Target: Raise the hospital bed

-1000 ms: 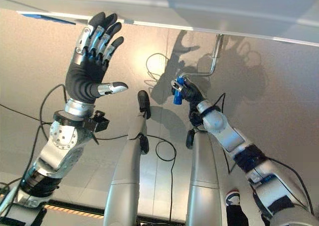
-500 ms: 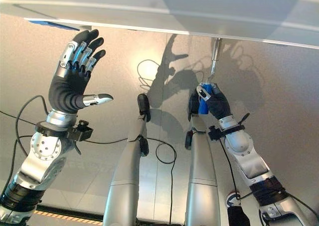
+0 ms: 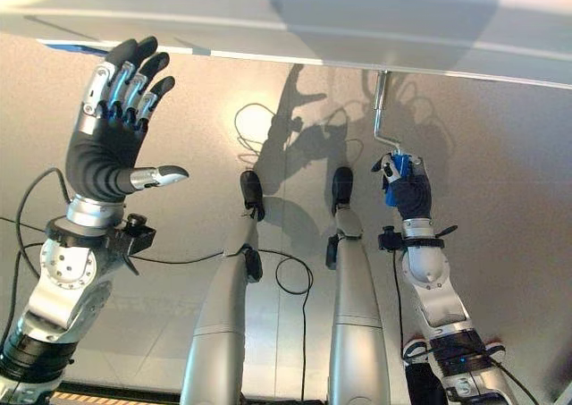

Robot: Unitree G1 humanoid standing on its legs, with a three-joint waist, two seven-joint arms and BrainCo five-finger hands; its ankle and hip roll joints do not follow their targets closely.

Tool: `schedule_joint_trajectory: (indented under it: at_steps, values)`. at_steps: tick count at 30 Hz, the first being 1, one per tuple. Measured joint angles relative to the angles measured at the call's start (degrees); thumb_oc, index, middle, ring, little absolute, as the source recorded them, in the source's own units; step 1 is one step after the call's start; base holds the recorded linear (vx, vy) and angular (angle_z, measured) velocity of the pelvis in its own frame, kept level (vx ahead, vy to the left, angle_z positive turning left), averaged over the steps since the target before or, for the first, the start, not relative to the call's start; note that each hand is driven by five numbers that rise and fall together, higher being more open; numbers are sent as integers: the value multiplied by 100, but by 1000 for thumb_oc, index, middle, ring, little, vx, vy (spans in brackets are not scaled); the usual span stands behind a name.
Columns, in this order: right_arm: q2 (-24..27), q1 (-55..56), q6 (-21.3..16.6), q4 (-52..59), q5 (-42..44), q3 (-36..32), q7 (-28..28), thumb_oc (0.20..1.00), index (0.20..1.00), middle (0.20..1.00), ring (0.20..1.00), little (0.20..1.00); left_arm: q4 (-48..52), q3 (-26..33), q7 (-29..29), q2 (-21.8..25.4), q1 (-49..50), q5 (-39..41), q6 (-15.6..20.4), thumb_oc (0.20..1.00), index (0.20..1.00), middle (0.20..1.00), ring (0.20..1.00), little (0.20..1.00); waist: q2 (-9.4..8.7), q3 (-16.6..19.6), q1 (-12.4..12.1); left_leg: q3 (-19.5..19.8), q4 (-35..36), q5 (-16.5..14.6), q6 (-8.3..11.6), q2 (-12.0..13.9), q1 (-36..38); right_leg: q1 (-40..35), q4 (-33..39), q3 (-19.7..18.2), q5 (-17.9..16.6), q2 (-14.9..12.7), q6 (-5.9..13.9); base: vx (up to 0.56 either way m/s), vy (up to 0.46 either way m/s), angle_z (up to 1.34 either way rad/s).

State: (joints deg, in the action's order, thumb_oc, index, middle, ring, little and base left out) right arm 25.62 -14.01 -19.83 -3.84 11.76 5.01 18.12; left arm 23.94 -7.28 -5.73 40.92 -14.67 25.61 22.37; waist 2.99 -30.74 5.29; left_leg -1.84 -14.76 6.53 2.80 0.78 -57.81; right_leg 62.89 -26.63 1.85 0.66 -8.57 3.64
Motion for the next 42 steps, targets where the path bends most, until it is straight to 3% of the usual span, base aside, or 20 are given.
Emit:
schedule_joint_trajectory:
  at_steps: [4, 7, 12, 15, 17, 21, 27, 31, 38, 42]
  values:
    - [2, -263, -276, -827, -124, -50, 246, 200, 200, 200, 200, 200, 0, -7, -11, 19, -5, 0, 0, 1000, 1000, 1000, 1000, 1000, -56, 9, 15, -16, -1, -3, -23, 1, 58, -92, 82, -5, -25, 1, 22, 0, 0, 0]
    - [62, -502, -284, -1409, -170, -96, 435, 200, 200, 200, 200, 200, -1, -53, -22, 44, -27, 1, -2, 1000, 1000, 1000, 1000, 1000, -104, 12, 5, -51, 4, -6, -39, -11, 72, -97, 92, -30, -38, -16, 40, 0, 0, 0]
    - [465, -1190, -95, -2745, -172, 52, 505, 200, 200, 200, 200, 200, -1, -338, -43, 189, -166, 11, -15, 1000, 1000, 1000, 1000, 1000, -105, 12, -43, -66, 4, -3, -58, -31, 108, -128, 100, -45, -50, -36, 60, 0, 0, 0]
    - [714, -1791, -21, -3793, -164, 476, 440, 200, 200, 200, 200, 200, -3, -586, -40, 293, -352, 23, -28, 1000, 1000, 1000, 1000, 1000, -106, 13, -78, -65, -4, 0, -64, -38, 123, -154, 105, -45, -59, -42, 69, 0, 0, 0]
    - [910, -2180, 154, -4324, -158, 922, 342, 200, 200, 200, 200, 200, -7, -703, -43, 307, -495, 47, -36, 1000, 1000, 1000, 1000, 1000, -106, 13, -123, -71, 1, 8, -73, -37, 120, -152, 119, -44, -66, -44, 74, 0, 0, 0]
    - [847, -3248, 402, -5913, -153, 1446, -97, 200, 200, 200, 200, 200, -26, -962, -31, 305, -749, 156, -63, 1000, 1000, 1000, 1000, 1000, -104, 15, -198, -68, 3, 16, -81, -42, 119, -160, 132, -34, -84, -54, 65, 0, 0, 0]
    - [728, -3979, 858, -6911, -115, 1716, -512, 200, 200, 200, 200, 200, -81, -1083, -14, 230, -1012, 229, -85, 1000, 1000, 1000, 1000, 1000, -96, 17, -343, -64, 6, 28, -93, -56, 111, -164, 154, -24, -105, -62, 74, 0, 0, 0]
    - [622, -4260, 1205, -7221, -160, 1779, -577, 200, 200, 200, 200, 200, -108, -1247, 0, 11, -1136, 226, -195, 1000, 1000, 1000, 1000, 1000, -85, 16, -503, -45, 16, 29, -92, -65, 90, -134, 140, -21, -104, -63, 76, 0, 0, 0]
    - [327, -4868, 1902, -7416, -1592, 2642, -766, 200, 200, 200, 200, 200, -330, -1221, 14, -486, -1261, 220, -422, 1000, 1000, 1000, 1000, 1000, -29, 22, -510, 55, 30, 74, -18, -45, -64, 68, -20, 47, -50, -52, -2, 2, 13, 3]
    - [141, -4993, 2174, -7306, -1972, 2746, -794, 200, 200, 200, 200, 200, -334, -1163, -2, -701, -1269, 217, -479, 1000, 1000, 1000, 1000, 1000, 5, 24, -527, 53, 13, 79, 19, 6, -85, 97, -32, 51, -35, -10, -37, 4, 15, -3]
